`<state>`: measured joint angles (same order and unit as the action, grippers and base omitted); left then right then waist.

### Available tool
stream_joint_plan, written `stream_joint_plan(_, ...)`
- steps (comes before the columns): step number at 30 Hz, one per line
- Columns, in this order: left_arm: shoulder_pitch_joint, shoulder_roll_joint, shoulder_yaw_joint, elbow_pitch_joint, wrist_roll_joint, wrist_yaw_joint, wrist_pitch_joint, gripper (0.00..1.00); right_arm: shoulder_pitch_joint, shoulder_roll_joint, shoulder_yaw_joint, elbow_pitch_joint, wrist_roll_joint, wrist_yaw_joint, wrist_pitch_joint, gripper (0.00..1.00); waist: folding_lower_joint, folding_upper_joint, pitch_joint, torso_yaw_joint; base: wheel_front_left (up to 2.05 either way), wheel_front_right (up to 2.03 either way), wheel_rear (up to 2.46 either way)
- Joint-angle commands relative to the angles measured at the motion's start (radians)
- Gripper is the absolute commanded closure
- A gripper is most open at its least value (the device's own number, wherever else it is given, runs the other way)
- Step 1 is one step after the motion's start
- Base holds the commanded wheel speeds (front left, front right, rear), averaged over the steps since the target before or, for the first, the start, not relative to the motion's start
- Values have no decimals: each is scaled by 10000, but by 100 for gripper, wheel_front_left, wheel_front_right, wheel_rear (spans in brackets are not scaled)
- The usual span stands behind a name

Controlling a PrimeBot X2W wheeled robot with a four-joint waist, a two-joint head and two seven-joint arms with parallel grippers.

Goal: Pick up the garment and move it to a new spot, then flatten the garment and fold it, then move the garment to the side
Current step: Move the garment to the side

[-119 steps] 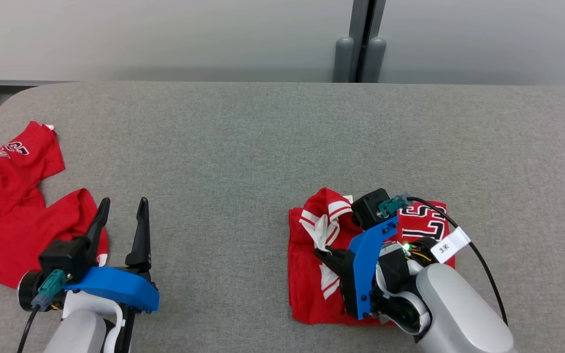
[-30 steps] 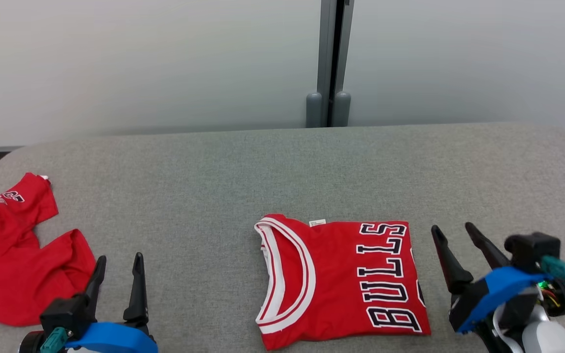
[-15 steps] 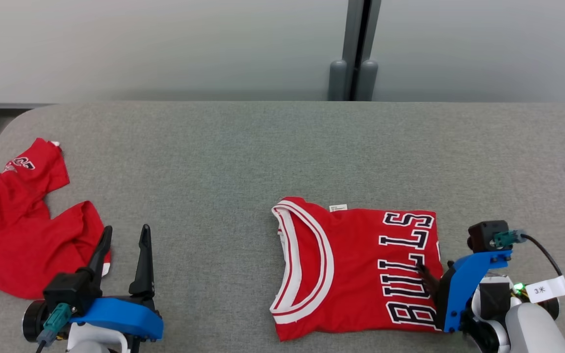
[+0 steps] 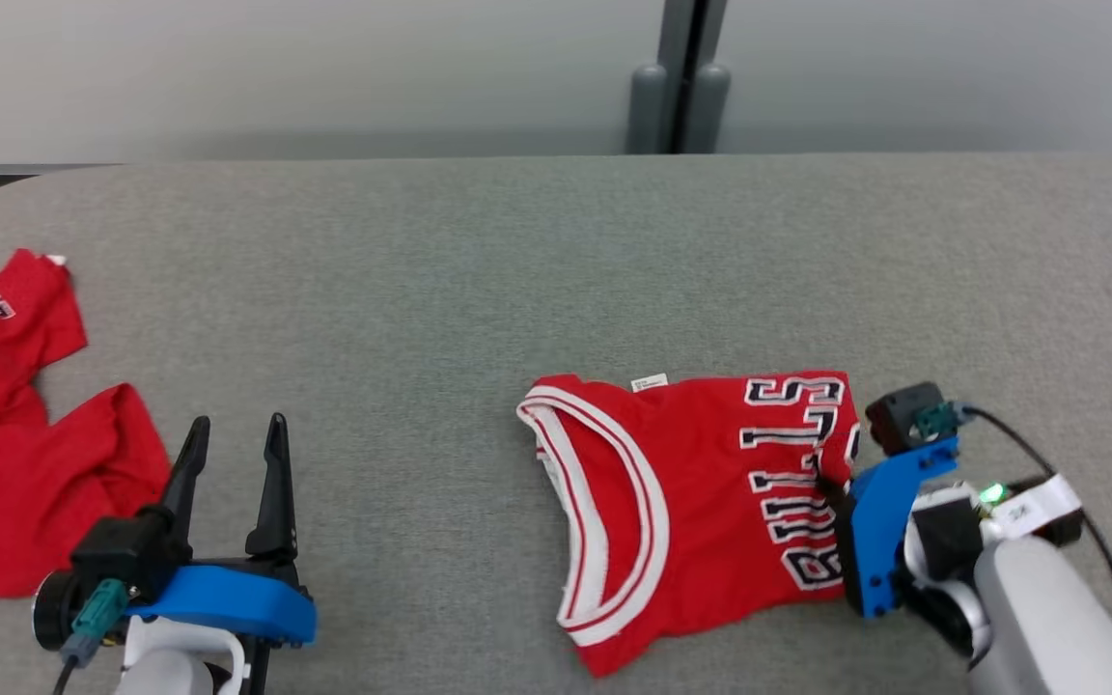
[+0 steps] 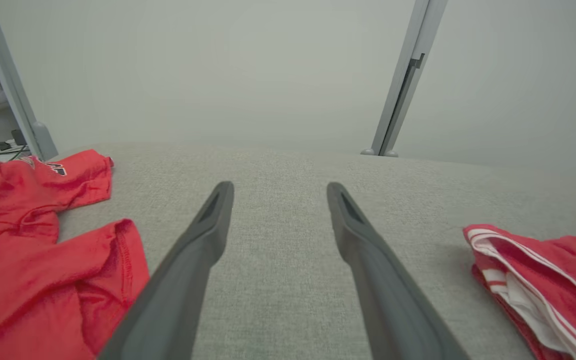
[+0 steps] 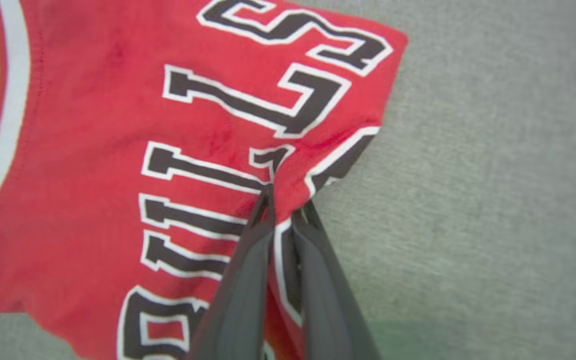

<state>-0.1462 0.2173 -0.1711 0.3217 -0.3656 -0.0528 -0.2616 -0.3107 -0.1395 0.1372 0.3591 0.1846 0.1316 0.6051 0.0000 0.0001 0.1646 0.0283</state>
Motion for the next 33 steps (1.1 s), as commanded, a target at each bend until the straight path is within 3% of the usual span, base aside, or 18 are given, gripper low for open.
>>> stream_joint_plan(1,-175,47,55,-108,19,-12,-45,0,-481,-469,169,-167,1,-14,-77,100,0,-1,103,-210,0,0,0)
stream_joint_plan(8,-484,243,294,-721,128,-14,-44,0,-2666,-2584,2069,-491,612,-14,161,100,0,-1,968,-1669,0,0,0)
stream_joint_plan(15,-1071,603,324,-1367,391,-92,-20,0,-4471,-4009,2648,183,890,-14,-560,100,0,-1,1991,-2938,0,0,0)
stream_joint_plan(22,-1336,944,183,-1885,599,-72,321,0,-5079,-4637,2444,1124,740,-13,-1629,100,0,-1,2665,-3625,0,0,0)
stream_joint_plan(24,-1301,1100,179,-2197,637,-34,507,0,-5289,-4814,2276,1595,556,-11,-2370,100,0,-1,2948,-3813,0,0,0)
stream_joint_plan(33,-1112,1423,226,-2796,626,46,925,0,-5641,-4711,1812,2792,-164,-13,-4044,100,0,-1,3271,-3859,0,0,0)
